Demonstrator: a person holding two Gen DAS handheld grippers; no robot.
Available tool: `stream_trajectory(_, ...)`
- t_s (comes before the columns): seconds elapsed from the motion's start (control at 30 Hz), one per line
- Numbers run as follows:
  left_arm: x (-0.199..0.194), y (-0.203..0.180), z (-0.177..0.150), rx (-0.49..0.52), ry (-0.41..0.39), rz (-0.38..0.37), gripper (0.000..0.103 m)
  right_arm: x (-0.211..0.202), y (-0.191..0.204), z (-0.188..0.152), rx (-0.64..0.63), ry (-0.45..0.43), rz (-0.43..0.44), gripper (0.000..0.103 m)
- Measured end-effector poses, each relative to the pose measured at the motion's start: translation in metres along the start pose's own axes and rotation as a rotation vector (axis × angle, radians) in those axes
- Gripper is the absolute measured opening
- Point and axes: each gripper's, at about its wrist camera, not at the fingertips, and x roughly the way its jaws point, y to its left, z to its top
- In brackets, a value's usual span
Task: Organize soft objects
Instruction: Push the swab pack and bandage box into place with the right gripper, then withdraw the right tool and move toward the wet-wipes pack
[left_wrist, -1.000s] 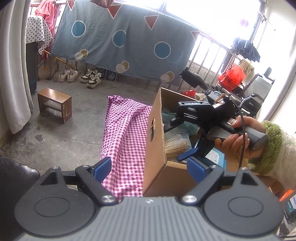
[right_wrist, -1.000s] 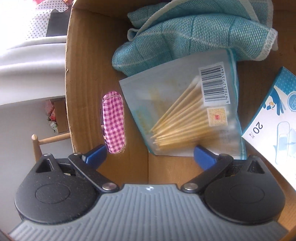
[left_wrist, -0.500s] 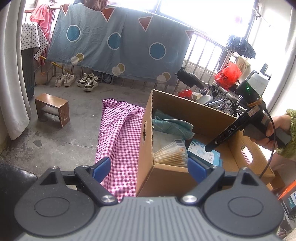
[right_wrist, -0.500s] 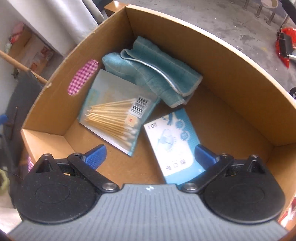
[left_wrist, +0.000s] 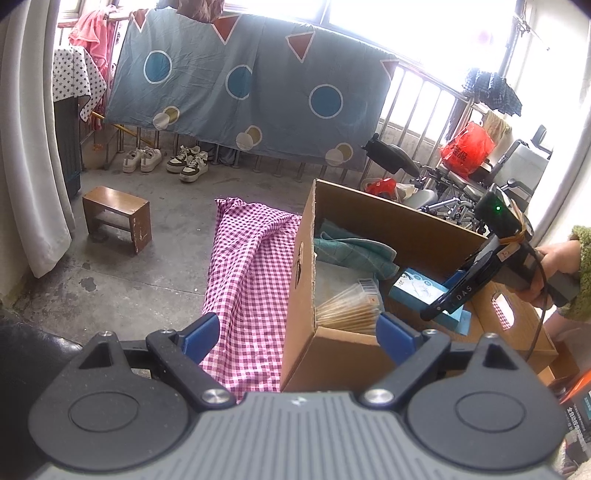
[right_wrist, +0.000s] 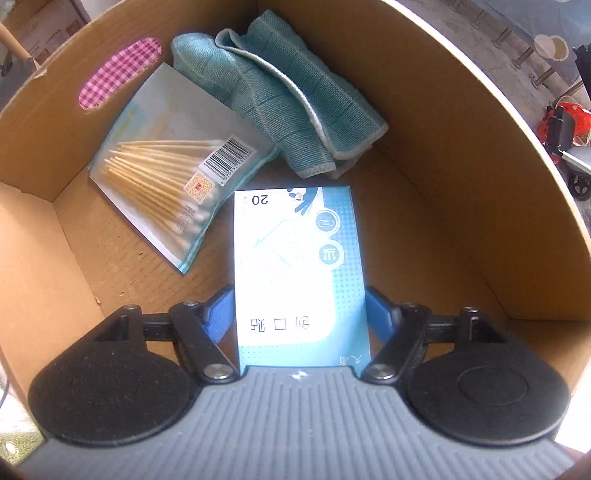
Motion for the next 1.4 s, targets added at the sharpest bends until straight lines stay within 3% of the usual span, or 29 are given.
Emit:
stream_trajectory(0.17, 0.001, 0.002, 0.002, 0.0, -0.004, 0.0, 0.093, -0.054, 0.018, -0.003, -0.117, -0.118, 0.086, 0.072)
stream_trajectory(0.3, 0.001, 0.003, 0.001, -0.007, 0.002, 0.006, 0.093, -0.044, 0.051, 0.019, -0.229, -0.095, 0.197, 0.073)
stream_trajectory(0.4, 0.0, 0.002, -0.001, -0.009, 0.009, 0.007, 0.093, -0.032, 0.066, 0.036, -0.264, -0.028, 0.268, 0.082)
stream_trajectory(0.5, -0.001, 0.003, -0.002, -0.006, 0.007, 0.003, 0.093, -0.034, 0.052, 0.044, -0.191, -0.031, 0.298, 0.083)
stream_trajectory(0.67, 0.002, 0.006, -0.004, -0.016, 0.015, -0.013, 0.093, -0.023, 0.007, 0.046, 0.073, -0.042, 0.401, 0.082)
stream_trajectory(0.83, -0.003, 0.002, -0.006, -0.013, 0.016, -0.015, 0.093, 0.012, 0.022, 0.054, 0.15, 0.019, 0.516, 0.076)
stream_trajectory(0.93, -0.006, 0.002, -0.007, -0.023, 0.018, -0.011, 0.093, 0.022, 0.048, 0.054, 0.119, 0.036, 0.495, 0.076)
stream_trajectory(1.03, -0.011, 0.001, -0.007, -0.026, 0.011, -0.011, 0.093, -0.014, 0.039, 0.049, 0.127, -0.068, 0.472, 0.076)
stream_trajectory(1.13, -0.019, -0.001, -0.008, -0.021, -0.005, -0.012, 0.095, -0.079, 0.026, 0.023, 0.163, -0.253, 0.424, 0.079)
stream_trajectory(1.2, -0.026, -0.003, -0.01, -0.014, -0.026, -0.02, 0.096, -0.129, 0.021, -0.005, 0.179, -0.377, 0.416, 0.084)
stream_trajectory(1.33, -0.038, -0.006, -0.015, -0.015, -0.06, -0.047, 0.1, -0.219, 0.023, -0.082, 0.211, -0.637, 0.411, 0.102)
stream_trajectory(1.4, -0.042, -0.01, -0.017, -0.013, -0.063, -0.063, 0.1, -0.248, 0.032, -0.124, 0.237, -0.746, 0.404, 0.102)
